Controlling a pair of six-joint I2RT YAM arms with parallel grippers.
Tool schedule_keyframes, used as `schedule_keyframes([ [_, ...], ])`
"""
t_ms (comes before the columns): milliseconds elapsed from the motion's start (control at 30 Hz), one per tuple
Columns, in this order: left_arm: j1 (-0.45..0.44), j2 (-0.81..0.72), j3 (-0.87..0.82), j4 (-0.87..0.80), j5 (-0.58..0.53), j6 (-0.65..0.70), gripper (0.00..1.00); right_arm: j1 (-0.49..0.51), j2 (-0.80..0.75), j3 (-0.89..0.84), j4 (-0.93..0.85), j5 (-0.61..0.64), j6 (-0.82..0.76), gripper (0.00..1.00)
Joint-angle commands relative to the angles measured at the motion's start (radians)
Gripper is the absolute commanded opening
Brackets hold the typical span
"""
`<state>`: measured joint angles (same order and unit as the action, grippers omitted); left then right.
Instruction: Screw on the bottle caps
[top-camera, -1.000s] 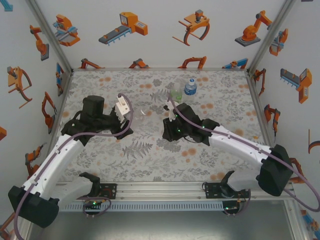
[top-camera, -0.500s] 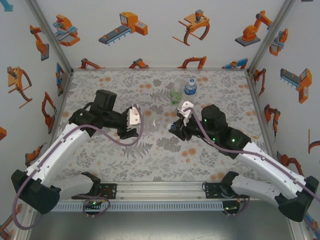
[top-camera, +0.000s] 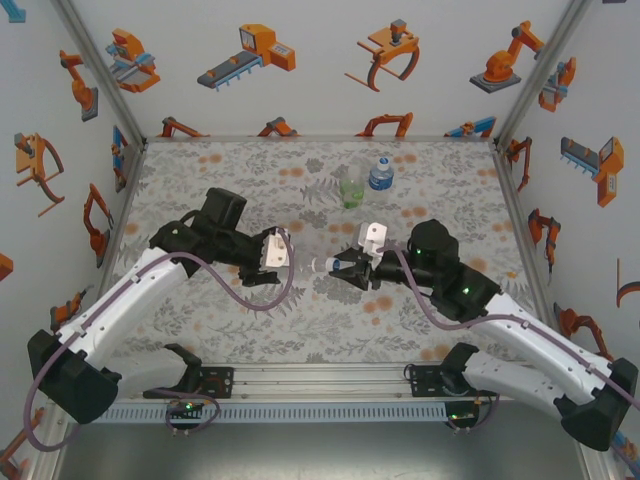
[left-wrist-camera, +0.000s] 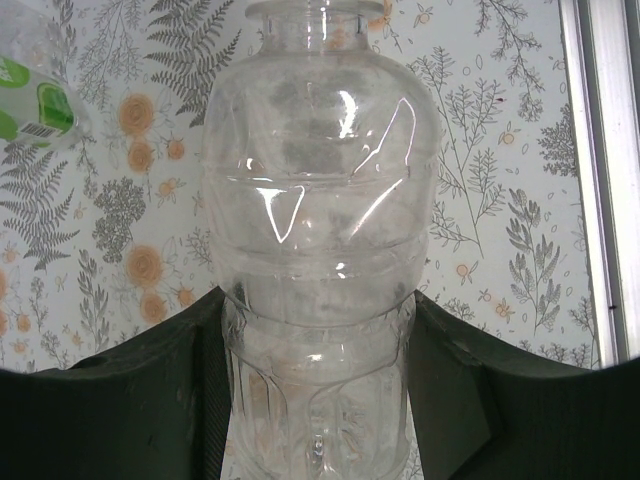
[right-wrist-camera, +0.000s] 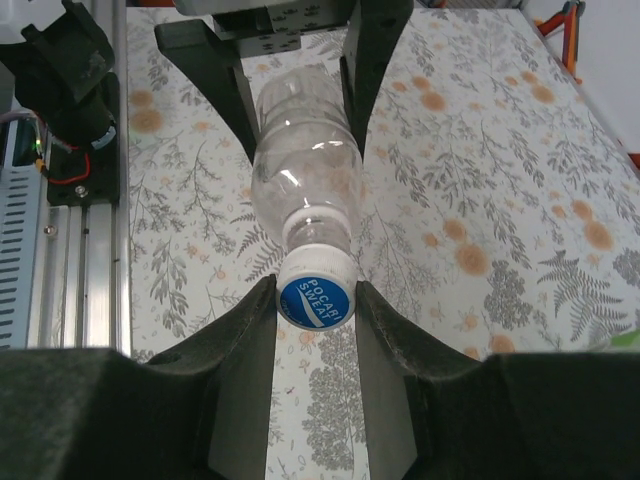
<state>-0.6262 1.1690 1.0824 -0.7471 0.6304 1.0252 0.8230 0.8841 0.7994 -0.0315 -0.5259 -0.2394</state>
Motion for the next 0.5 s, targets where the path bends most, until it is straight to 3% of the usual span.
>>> schedule_keyframes([
  [0, -0.006, -0.017, -0.011, 0.008, 0.062, 0.016, 0.02, -0.003, 0.02, 0.001, 0.051, -0.075, -0.02, 0.08],
  [200, -0.008, -0.028, -0.009, 0.021, 0.113, 0.014, 0.02, -0.003, 0.051, 0.014, 0.021, -0.138, -0.031, 0.08],
  [467, -0.007, -0.027, -0.032, 0.023, 0.176, 0.041, 0.02, -0.002, 0.038, 0.003, 0.054, -0.055, -0.018, 0.07],
])
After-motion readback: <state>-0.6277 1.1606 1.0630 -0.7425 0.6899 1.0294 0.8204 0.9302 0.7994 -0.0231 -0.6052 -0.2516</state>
